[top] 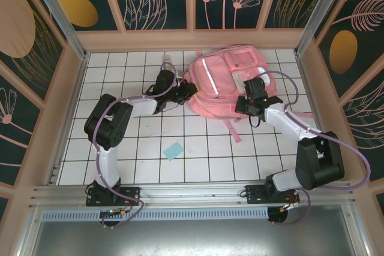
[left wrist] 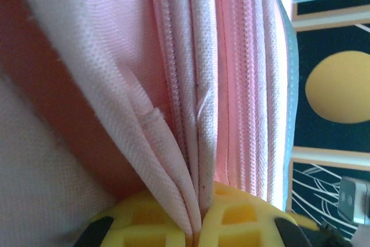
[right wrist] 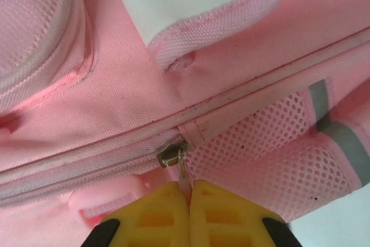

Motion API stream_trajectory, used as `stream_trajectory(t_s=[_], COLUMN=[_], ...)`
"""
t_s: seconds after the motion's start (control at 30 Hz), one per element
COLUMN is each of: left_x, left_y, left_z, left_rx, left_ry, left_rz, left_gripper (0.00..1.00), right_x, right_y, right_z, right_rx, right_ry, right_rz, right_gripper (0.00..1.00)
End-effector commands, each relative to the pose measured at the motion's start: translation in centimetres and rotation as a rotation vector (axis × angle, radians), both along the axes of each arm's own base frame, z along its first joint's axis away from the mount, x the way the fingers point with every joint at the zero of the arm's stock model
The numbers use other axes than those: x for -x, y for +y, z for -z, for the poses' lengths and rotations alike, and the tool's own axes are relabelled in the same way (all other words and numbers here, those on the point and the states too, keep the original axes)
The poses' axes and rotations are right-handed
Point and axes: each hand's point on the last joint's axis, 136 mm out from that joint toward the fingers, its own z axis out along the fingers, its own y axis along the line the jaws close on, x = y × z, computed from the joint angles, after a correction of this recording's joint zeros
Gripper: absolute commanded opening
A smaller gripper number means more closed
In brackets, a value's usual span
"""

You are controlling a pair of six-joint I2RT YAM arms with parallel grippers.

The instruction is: Pack the student bag

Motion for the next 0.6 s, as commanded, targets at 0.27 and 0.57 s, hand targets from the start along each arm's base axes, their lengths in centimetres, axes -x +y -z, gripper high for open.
stream_trajectory(t_s=[0.27,0.57], left_x=[-1.6,-0.5], left_y=[2.5,5.9], left_z=[-6.1,-6.9], left_rx=[0.04,-0.186], left_ry=[-0.149,-0.218], left_rz=[-0.05,-0.116], left_gripper=[0.31,0.78], right_x=[-2.7,-2.2], right_y=[1.4,6.5], right_z=[-4.6,-7.9], right_rx=[-0.084,-0.338], right_ry=[-0.129,-0.163], right_rz=[-0.188,-0.295], right_gripper=[0.46,0.71])
